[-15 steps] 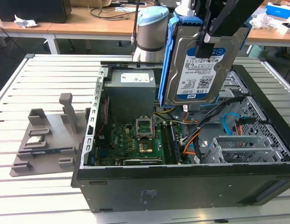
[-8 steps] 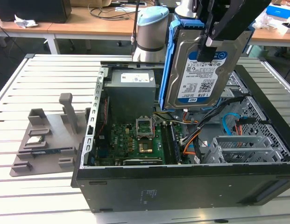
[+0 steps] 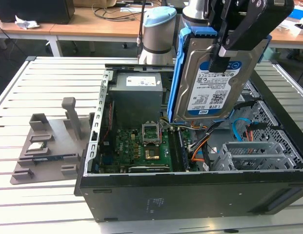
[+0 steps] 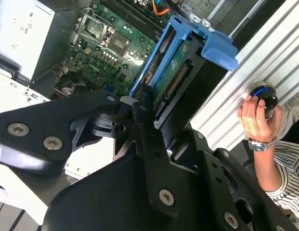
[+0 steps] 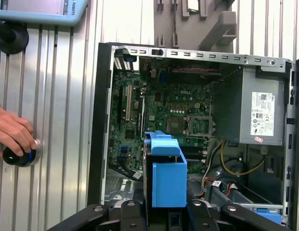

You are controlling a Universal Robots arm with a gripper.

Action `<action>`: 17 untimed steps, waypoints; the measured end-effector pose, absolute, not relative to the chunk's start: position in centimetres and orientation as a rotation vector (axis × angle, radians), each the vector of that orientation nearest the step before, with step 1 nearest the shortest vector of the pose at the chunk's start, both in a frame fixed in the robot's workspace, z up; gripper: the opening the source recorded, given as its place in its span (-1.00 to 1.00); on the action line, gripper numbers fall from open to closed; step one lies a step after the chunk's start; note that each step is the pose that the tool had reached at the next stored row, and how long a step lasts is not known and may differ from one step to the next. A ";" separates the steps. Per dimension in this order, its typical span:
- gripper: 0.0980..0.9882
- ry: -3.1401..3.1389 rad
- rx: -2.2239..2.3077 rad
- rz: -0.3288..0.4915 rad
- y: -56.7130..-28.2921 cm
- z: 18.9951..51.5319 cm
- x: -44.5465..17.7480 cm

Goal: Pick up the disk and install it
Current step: 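Pick up the disk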

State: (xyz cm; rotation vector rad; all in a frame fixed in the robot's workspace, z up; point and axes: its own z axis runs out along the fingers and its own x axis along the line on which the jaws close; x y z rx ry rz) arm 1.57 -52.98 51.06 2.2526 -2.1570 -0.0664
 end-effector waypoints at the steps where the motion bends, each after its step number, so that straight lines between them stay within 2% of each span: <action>1: -0.41 -2.157 2.253 -0.066 -53.2 51.0 1.6; 17: -0.41 -2.187 2.224 -0.067 -55.0 49.0 3.0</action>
